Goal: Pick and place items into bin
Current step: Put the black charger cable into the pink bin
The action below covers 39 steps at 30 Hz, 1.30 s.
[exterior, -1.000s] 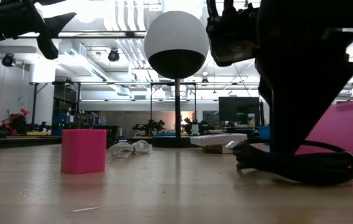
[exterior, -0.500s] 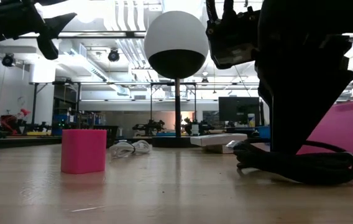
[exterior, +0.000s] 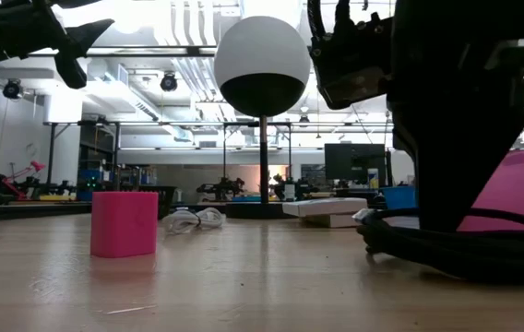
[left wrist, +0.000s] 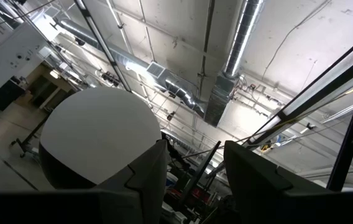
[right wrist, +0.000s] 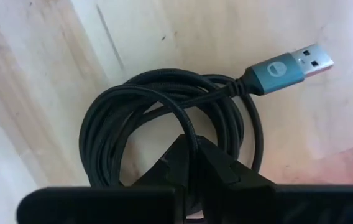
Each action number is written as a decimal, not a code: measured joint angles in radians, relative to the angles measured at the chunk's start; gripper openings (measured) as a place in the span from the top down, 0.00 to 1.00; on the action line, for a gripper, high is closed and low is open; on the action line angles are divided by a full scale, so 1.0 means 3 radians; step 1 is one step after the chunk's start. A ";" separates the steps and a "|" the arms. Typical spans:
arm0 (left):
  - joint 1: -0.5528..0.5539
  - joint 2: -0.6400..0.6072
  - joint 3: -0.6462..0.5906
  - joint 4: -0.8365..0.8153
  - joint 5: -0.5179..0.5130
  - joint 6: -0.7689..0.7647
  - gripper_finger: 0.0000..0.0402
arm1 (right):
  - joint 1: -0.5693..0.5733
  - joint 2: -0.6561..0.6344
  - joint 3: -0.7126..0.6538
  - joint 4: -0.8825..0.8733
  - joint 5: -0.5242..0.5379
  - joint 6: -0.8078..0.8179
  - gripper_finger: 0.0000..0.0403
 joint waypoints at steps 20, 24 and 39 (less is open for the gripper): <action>-0.0001 -0.0004 -0.0001 0.0007 0.0001 -0.0004 0.64 | 0.0003 -0.0128 0.0302 -0.0148 -0.0052 0.0198 0.98; 0.0000 0.0000 -0.0001 0.0005 0.0001 -0.0003 0.64 | 0.0003 -0.0182 0.0400 -0.0265 -0.0040 0.0198 0.98; -0.0001 -0.0002 -0.0006 -0.0007 0.0003 -0.0001 0.64 | 0.0003 -0.0649 0.0435 -0.0614 0.0214 0.0269 0.98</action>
